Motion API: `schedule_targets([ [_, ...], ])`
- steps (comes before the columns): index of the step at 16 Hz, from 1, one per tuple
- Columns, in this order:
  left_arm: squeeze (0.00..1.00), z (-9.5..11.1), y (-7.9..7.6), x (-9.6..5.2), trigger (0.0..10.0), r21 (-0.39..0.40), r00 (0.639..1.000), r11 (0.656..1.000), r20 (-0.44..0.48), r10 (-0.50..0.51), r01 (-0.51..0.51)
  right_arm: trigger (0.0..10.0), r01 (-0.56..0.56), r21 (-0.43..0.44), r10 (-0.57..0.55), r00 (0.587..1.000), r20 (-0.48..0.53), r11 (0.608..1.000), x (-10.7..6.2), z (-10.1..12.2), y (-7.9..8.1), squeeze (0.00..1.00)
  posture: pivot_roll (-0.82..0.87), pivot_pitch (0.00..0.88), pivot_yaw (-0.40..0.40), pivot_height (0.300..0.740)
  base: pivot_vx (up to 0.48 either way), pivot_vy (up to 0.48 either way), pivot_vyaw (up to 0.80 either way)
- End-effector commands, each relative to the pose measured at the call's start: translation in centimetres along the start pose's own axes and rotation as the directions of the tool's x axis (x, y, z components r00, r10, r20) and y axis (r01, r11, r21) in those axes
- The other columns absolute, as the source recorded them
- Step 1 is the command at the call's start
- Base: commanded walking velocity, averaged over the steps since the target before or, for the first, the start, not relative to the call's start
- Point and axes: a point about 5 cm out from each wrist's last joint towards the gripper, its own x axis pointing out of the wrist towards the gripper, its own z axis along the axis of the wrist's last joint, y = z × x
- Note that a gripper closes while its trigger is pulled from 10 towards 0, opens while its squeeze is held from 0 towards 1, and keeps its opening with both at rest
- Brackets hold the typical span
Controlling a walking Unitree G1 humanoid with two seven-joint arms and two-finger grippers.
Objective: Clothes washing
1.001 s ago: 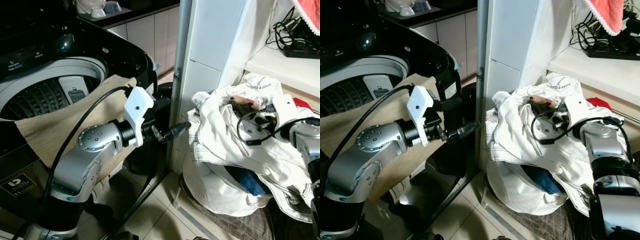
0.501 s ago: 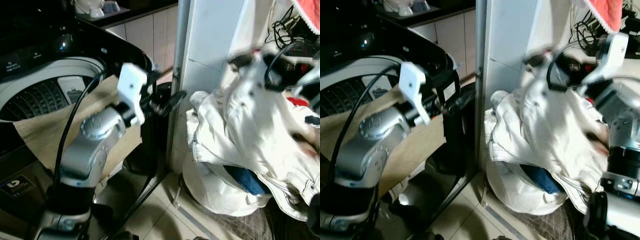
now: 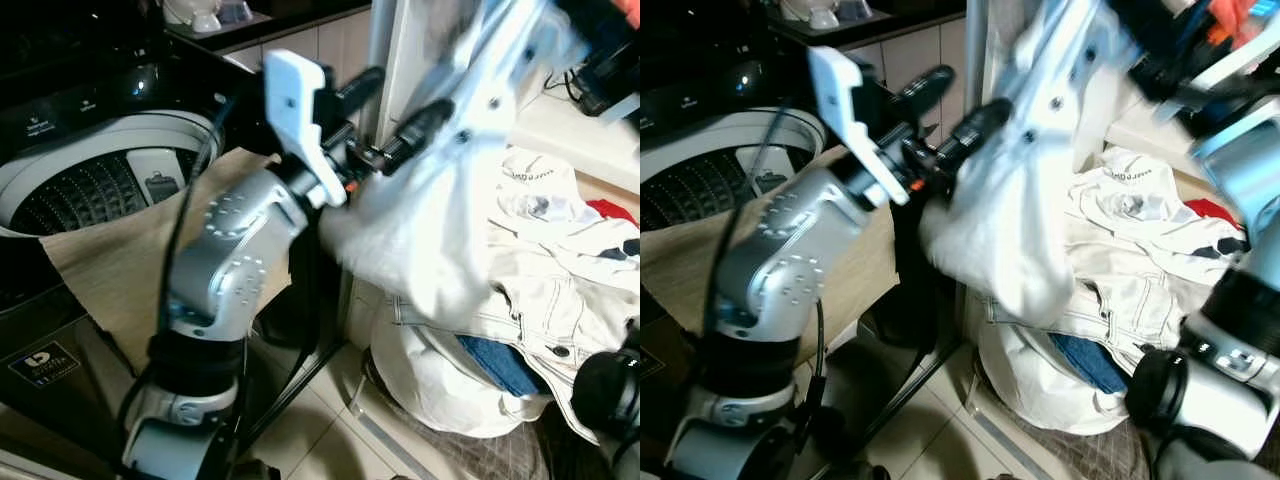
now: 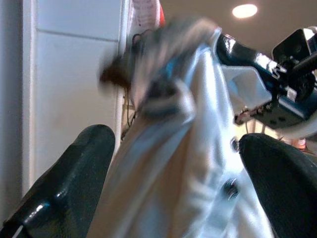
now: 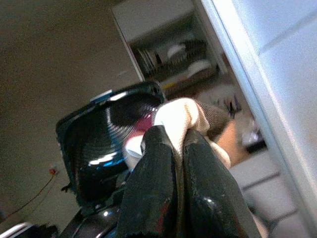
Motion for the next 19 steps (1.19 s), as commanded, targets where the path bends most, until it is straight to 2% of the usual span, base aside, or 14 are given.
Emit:
schedule_targets([
  [1,1.00,-0.1,-0.5,0.8,10.0,-0.009,1.000,1.000,0.001,-0.024,0.024,0.0,-0.025,0.001,0.025,0.999,-0.021,1.000,0.3,-0.5,1.1,0.00,-0.10,0.000,0.029,0.740,0.000,0.000,0.00],
  [3,1.00,-1.3,-1.6,1.9,10.0,-0.085,0.998,0.995,-0.017,-0.054,0.053,0.0,-0.038,0.049,0.039,0.999,-0.028,0.998,0.7,-1.8,2.2,0.00,-0.10,0.000,0.033,0.740,0.000,0.000,0.00],
  [5,1.00,-2.3,-2.4,2.3,10.0,-0.086,0.995,0.993,-0.045,-0.086,0.082,0.0,-0.046,0.054,0.048,0.998,-0.034,0.997,1.0,-2.1,2.7,0.00,-0.10,0.000,0.034,0.740,0.000,0.000,0.00],
  [6,0.00,-2.6,-2.8,2.4,10.0,-0.078,0.993,0.991,-0.055,-0.109,0.105,0.0,-0.044,0.062,0.047,0.998,-0.035,0.997,1.0,-2.2,2.8,0.00,-0.10,0.000,0.034,0.740,0.000,0.000,0.00],
  [7,0.00,-2.8,-3.0,2.4,10.0,-0.076,0.991,0.991,-0.059,-0.118,0.113,0.0,-0.041,0.064,0.043,0.998,-0.036,0.997,1.0,-2.3,2.8,0.00,-0.10,0.000,0.034,0.740,0.000,0.000,0.00],
  [8,0.00,-3.3,-2.9,2.3,1.3,-0.065,0.991,0.993,-0.081,-0.107,0.102,0.0,-0.031,0.066,0.034,0.999,-0.039,0.997,0.9,-2.3,2.9,0.00,-0.10,0.000,0.034,0.740,0.000,0.000,0.00],
  [9,0.00,-3.4,-2.8,2.2,0.0,-0.056,0.991,0.994,-0.090,-0.099,0.094,0.0,-0.027,0.066,0.029,0.999,-0.040,0.997,0.9,-2.3,3.0,0.00,-0.10,0.000,0.034,0.740,0.000,0.000,0.00],
  [11,0.00,-3.1,-1.4,1.5,0.0,-0.040,0.997,0.998,-0.071,-0.043,0.040,0.0,-0.017,0.072,0.020,0.999,-0.044,0.997,0.8,-2.4,3.0,0.00,-0.09,0.000,0.026,0.740,0.000,0.000,0.00],
  [13,0.00,-3.0,-0.9,1.2,0.0,-0.029,0.997,0.999,-0.066,-0.034,0.032,0.0,-0.009,0.073,0.013,0.999,-0.052,0.997,0.7,-2.6,2.8,0.00,-0.09,0.000,0.025,0.740,0.000,0.000,0.00],
  [19,0.00,-2.9,-1.0,1.0,0.0,-0.024,0.997,0.999,-0.057,-0.045,0.043,0.0,0.003,0.071,0.002,0.997,-0.073,0.997,0.7,-3.0,2.8,0.00,-0.09,0.000,0.025,0.740,0.000,0.000,0.00],
])
